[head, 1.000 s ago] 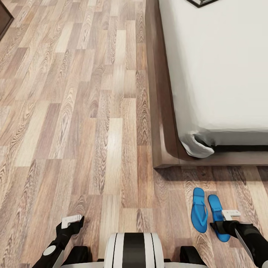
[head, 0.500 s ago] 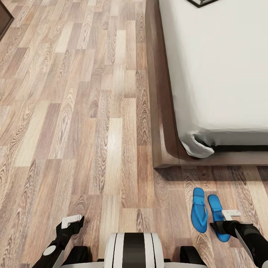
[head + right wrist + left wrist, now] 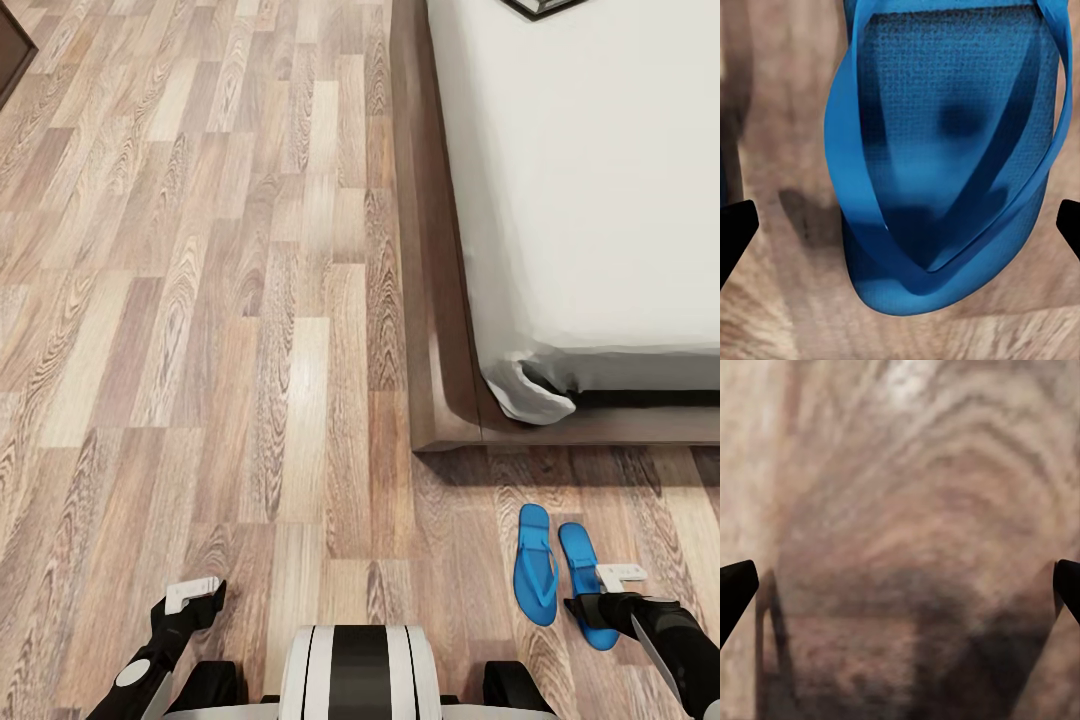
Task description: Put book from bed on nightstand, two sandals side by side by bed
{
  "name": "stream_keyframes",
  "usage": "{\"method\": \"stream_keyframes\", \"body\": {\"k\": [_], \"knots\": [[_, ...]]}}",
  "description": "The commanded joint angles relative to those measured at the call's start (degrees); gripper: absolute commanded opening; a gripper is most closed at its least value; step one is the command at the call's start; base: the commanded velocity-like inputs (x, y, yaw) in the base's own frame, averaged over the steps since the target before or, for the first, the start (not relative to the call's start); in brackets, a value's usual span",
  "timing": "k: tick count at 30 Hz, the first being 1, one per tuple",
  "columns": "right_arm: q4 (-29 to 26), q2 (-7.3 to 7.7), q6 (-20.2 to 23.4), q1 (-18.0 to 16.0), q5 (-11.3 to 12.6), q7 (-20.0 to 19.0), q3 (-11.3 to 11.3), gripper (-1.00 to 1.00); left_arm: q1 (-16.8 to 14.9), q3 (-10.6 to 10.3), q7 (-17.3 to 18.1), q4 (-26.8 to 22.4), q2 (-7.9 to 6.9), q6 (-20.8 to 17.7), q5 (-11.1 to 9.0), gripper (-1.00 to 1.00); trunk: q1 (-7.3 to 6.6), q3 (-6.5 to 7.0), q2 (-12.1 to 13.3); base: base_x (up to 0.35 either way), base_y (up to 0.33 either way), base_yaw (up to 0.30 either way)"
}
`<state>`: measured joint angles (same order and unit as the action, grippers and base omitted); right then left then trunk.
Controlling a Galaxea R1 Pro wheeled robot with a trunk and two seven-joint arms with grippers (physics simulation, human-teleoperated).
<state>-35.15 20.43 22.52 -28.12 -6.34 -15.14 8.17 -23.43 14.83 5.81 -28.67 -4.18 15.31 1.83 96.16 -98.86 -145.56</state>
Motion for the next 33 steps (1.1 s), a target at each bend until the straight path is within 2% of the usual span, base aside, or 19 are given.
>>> {"method": "stream_keyframes", "body": {"k": [1, 16, 33], "knots": [[-0.1, -0.04, 0.25, -0.01, -0.61, -0.51, 0.31, 1.0, -0.04, 0.46, 0.24, 0.11, 0.05, -0.02, 0.36, 1.0, 0.0, -0.03, -0.01, 0.0, 0.0, 0.0], [-0.1, -0.04, 0.28, -0.01, -0.61, -0.51, 0.3, 1.0, -0.04, 0.42, 0.2, 0.12, 0.05, -0.07, 0.36, 1.0, 0.0, -0.03, -0.01, 0.0, 0.0, 0.0], [-0.1, -0.04, 0.28, -0.01, -0.61, -0.51, 0.3, 1.0, -0.04, 0.37, 0.17, 0.11, 0.48, -0.1, 0.36, 1.0, -0.44, 3.74, 0.22, 0.0, 0.0, 0.0]]}}
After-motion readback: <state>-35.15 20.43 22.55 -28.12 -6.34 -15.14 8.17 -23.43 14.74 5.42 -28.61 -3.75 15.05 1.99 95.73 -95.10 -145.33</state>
